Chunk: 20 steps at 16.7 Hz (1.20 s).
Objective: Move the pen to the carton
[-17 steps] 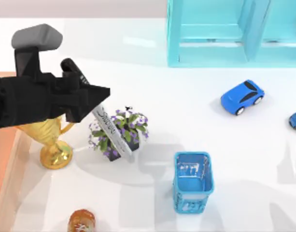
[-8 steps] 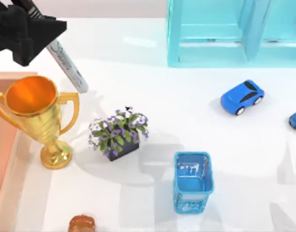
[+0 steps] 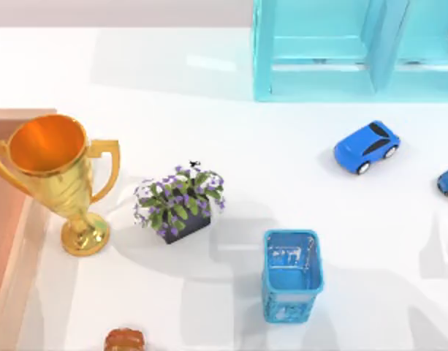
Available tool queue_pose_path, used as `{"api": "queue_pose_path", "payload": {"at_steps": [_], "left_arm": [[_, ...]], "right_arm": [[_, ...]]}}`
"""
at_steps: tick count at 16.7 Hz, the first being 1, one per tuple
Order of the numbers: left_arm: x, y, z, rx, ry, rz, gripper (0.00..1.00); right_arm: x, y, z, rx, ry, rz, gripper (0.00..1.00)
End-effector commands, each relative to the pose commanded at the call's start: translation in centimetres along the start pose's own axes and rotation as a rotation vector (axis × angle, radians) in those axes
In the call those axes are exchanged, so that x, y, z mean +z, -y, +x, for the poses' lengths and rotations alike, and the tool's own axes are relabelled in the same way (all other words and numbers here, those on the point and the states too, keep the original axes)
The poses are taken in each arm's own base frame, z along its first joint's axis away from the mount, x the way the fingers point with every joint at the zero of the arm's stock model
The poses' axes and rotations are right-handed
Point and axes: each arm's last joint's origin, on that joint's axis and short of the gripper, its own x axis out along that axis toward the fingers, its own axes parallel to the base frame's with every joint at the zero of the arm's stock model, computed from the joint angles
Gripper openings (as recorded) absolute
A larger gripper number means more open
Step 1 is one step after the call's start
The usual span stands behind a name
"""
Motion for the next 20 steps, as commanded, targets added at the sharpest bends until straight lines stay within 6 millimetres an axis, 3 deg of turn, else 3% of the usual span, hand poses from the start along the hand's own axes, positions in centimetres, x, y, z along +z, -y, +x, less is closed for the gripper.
{"api": "queue_pose_path", "payload": {"at_steps": [4, 8, 15, 20], "left_arm": [[-4.5, -2.7, -2.3, -0.001, -0.077, -0.042, 0.0], [-8.9, -3.4, -3.5, -0.021, -0.133, -0.188, 0.0], [-9.3, -3.5, -3.3, -0.023, -0.142, -0.197, 0.0], [-11.2, -3.4, -1.0, -0.027, -0.152, -0.209, 0.0]], "right_arm": [[0.0, 0.0, 0.0, 0.0, 0.0, 0.0, 1.0], [0.0, 0.0, 0.0, 0.0, 0.0, 0.0, 1.0], [0.0, 0.0, 0.0, 0.0, 0.0, 0.0, 1.0], [0.0, 0.0, 0.0, 0.0, 0.0, 0.0, 1.0]]}}
